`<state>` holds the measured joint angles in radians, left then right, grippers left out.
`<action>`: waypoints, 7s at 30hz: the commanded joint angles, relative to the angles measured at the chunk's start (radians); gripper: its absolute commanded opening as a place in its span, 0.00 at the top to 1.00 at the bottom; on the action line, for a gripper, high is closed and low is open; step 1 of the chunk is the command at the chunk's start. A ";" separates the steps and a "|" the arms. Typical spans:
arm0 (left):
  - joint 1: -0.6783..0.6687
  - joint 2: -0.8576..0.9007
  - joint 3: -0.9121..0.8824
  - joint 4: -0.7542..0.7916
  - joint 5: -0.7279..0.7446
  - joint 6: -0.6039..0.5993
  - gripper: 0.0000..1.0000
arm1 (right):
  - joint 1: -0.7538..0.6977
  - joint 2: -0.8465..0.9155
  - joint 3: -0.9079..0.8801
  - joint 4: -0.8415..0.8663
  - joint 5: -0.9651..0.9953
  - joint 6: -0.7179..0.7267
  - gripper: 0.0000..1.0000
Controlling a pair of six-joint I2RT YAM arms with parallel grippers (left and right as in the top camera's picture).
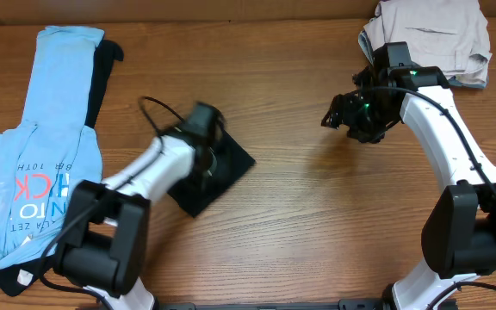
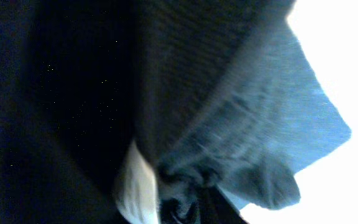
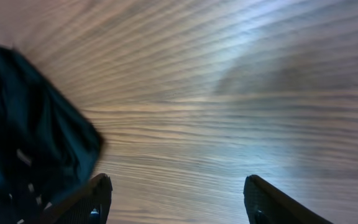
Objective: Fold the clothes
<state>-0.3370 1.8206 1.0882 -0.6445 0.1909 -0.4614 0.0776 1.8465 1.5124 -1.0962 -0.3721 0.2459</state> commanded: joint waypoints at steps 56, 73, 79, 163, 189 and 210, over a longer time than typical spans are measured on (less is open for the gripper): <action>0.328 0.023 0.959 -0.740 -0.135 0.388 0.00 | 0.602 0.285 0.028 0.671 -0.175 0.394 0.96; 0.330 0.023 0.935 -0.689 -0.150 0.387 0.00 | 0.161 -0.005 0.356 0.483 -0.180 0.252 0.96; 0.330 0.023 0.934 -0.683 -0.150 0.387 0.00 | -0.027 -0.005 0.425 0.627 -0.180 0.259 0.96; 0.318 0.201 0.934 -0.589 -0.068 0.387 0.00 | -0.250 -0.527 0.426 -0.265 0.039 -0.100 0.00; 0.318 0.201 0.934 -0.589 -0.068 0.387 0.00 | -0.038 -0.871 -0.297 0.410 0.197 -0.097 0.00; 0.318 0.201 0.934 -0.589 -0.068 0.387 0.00 | 0.019 -1.630 -1.432 1.074 0.319 0.039 0.00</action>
<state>-0.0151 2.0109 2.0209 -1.2335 0.1162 -0.0963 0.0933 0.2588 0.1215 -0.0334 -0.0898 0.2722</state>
